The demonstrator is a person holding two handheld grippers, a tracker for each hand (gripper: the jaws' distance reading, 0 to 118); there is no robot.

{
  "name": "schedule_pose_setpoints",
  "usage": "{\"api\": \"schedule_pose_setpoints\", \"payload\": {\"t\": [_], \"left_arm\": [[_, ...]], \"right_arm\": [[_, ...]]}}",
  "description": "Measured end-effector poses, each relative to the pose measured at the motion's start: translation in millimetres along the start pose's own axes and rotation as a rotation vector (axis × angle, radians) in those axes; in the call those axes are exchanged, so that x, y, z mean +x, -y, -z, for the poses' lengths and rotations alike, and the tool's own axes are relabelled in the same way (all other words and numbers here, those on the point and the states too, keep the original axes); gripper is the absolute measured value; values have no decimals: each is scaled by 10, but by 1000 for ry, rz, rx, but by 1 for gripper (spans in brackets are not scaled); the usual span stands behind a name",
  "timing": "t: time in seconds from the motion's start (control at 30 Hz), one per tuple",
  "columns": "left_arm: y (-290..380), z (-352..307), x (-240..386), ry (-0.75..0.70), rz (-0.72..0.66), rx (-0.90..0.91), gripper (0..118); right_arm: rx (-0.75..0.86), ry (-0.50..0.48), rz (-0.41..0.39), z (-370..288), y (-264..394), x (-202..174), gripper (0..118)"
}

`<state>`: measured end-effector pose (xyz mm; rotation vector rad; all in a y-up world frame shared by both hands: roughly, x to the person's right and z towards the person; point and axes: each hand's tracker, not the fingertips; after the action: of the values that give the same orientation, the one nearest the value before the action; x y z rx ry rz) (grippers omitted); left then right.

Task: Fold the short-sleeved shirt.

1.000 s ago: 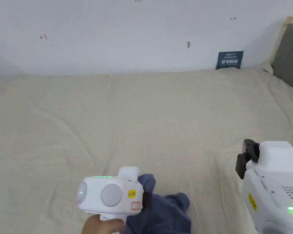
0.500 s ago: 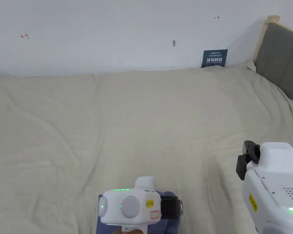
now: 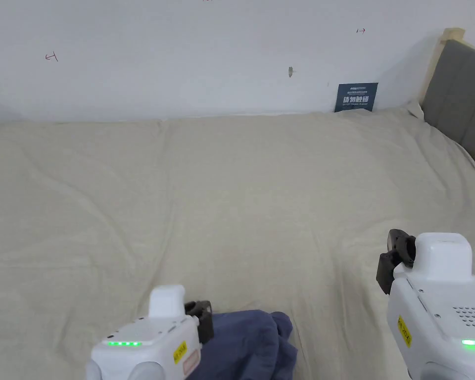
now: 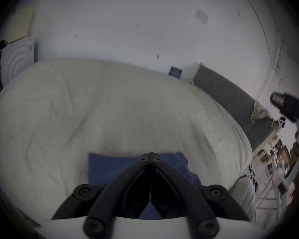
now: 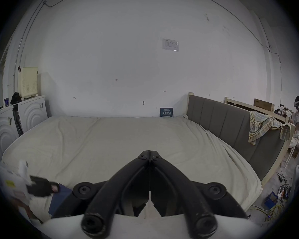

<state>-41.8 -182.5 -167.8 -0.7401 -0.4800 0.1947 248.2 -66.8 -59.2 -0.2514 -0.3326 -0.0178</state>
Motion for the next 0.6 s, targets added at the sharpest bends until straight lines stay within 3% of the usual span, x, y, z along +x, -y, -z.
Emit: {"api": "schedule_pose_setpoints", "payload": {"t": [0.27,0.37,0.6], "left_arm": [[527,676,570,44,113,-141,0],[701,937,670,25,87,-241,0],[771,957,767,-32,156,-212,0]], "right_arm": [[-14,16,-10,15,14,88,0],[-20,33,-6,20,31,158,0],[-36,54,-4,5,78,214,0]]}}
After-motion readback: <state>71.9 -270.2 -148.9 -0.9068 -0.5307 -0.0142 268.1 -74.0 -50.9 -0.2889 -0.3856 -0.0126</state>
